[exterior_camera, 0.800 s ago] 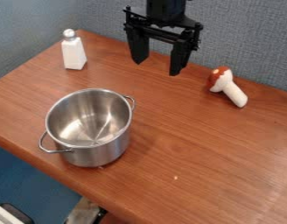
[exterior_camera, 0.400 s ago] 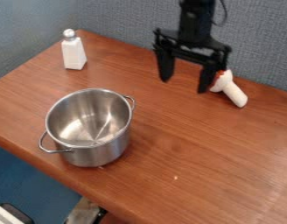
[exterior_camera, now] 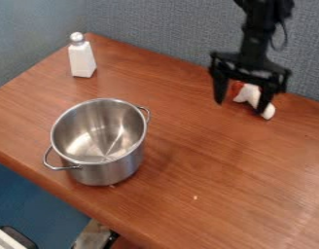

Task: Put the mushroom in the metal pot

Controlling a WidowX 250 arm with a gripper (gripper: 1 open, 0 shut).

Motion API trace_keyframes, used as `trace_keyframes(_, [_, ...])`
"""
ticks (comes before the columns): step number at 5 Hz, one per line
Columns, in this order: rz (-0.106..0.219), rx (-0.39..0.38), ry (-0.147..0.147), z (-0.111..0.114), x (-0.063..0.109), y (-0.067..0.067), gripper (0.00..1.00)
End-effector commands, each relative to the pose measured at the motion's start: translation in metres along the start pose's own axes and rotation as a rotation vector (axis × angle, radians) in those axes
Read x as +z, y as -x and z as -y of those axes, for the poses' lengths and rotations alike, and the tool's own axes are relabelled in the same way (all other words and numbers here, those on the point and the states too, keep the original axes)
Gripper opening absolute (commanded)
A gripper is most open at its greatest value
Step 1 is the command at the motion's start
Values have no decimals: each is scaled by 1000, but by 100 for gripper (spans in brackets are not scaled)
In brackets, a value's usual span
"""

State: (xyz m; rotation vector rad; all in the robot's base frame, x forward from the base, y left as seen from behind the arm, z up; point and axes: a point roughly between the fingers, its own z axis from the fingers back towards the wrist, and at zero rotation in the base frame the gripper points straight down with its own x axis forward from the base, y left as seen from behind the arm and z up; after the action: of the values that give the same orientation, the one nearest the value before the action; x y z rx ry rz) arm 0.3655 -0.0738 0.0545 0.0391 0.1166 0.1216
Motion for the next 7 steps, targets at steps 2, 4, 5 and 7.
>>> trace_keyframes(2, [115,-54,66,-1,22,-40,100])
trace_keyframes(4, [125,155,105,-22,13,-37,100])
trace_keyframes(5, [125,248,124,-32,10,-31,100])
trace_keyframes(7, [56,107,188,-21,27,-33,0])
